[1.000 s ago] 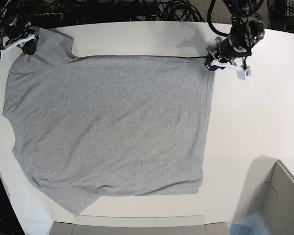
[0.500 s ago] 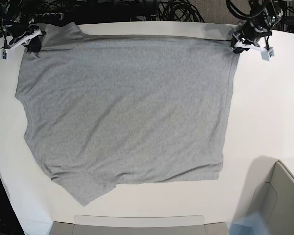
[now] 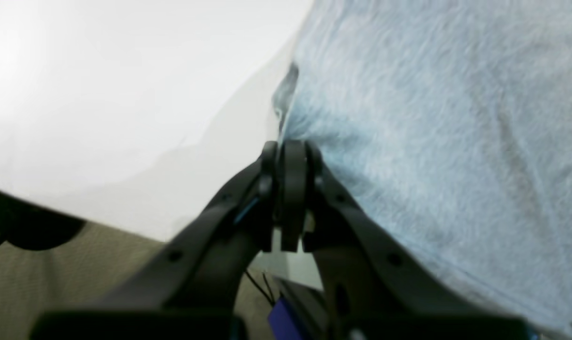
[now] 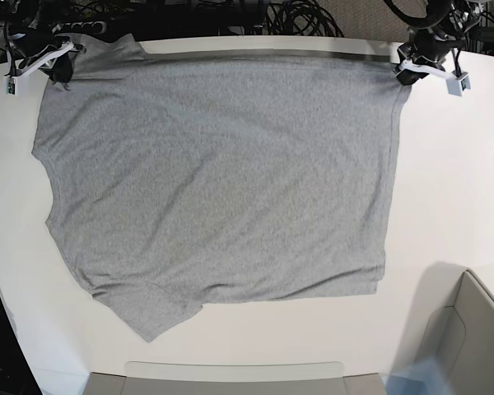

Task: Fold the T-shirt properly
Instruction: 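Lift and pull the held shirt edge toward the robot with both grippers, then lower the held edge onto the shirt, folding a strip over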

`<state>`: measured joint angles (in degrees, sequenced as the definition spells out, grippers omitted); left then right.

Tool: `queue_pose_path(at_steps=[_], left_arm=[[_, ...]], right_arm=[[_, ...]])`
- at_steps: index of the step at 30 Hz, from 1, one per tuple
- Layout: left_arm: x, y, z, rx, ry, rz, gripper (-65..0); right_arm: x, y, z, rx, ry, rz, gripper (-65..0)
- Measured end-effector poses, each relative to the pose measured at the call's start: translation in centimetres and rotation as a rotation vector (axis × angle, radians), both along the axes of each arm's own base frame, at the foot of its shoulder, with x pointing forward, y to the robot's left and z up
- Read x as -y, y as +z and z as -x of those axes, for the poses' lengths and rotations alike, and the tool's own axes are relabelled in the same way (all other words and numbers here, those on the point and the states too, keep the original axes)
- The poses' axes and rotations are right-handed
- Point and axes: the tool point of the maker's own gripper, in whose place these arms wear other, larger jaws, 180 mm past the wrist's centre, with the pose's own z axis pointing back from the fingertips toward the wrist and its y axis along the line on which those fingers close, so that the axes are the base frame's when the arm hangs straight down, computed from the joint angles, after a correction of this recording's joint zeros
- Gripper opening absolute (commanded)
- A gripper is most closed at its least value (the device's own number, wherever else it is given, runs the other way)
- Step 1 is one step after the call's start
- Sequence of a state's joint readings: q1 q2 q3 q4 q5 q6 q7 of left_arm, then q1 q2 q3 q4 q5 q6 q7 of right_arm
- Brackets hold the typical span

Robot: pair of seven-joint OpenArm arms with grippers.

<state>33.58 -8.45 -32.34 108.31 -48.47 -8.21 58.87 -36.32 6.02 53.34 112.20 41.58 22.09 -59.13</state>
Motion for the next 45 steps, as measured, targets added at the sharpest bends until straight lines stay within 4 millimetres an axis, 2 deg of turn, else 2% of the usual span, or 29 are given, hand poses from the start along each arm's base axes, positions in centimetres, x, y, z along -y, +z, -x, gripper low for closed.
queue_pose_path(at_steps=[5,9,11,13,17,22,26,30,33,37,41,45], left_arm=[[-0.4,0.0,0.2,-0.005,0.012,-0.009,-65.0],[-2.8,0.8,1.1,0.0,0.069,-0.047,-65.0],[-3.6,0.9,2.4,-0.023,0.086,-0.064,-65.0],[-4.2,0.9,3.4,-0.043,0.1,-0.075,-65.0],[-4.1,0.8,3.6,-0.052,0.098,-0.075,-65.0],[-2.7,0.5,2.0,-0.025,0.062,-0.049,-65.0],[-2.2,1.1,-0.6,0.029,0.051,-0.041,-65.0],[-1.8,1.2,-1.6,0.028,0.04,-0.014,-65.0],[-1.7,1.6,-2.7,0.049,0.038,-0.008,-65.0],[-1.4,2.1,-3.8,0.069,0.028,0.003,-65.0],[-1.1,4.0,-5.3,0.127,0.0,-0.02,-65.0],[-1.1,4.8,-7.1,0.171,0.0,-0.02,-65.0]], right_arm=[[-0.9,-0.3,-0.2,-0.01,0.031,-0.011,-65.0],[-2.6,-1.4,1.1,-0.058,0.076,-0.04,-65.0],[-3.1,-1.5,1.7,-0.07,0.083,-0.055,-65.0],[-3.1,-1.5,2.0,-0.08,0.084,-0.051,-65.0],[-3.0,-1.5,1.9,-0.078,0.088,-0.047,-65.0],[-3.0,-1.2,0.8,-0.051,0.09,-0.04,-65.0],[-2.9,-0.8,-0.3,-0.021,0.091,-0.036,-65.0],[-2.8,-0.1,-2.0,0.026,0.094,-0.029,-65.0],[-2.5,0.6,-2.7,0.022,0.124,0.069,-65.0],[-4.1,0.9,-4.1,0.046,0.188,0.09,-65.0],[-4.4,0.7,-4.2,0.034,0.207,0.104,-65.0],[-4.4,0.8,-5.3,0.04,0.222,0.138,-65.0]])
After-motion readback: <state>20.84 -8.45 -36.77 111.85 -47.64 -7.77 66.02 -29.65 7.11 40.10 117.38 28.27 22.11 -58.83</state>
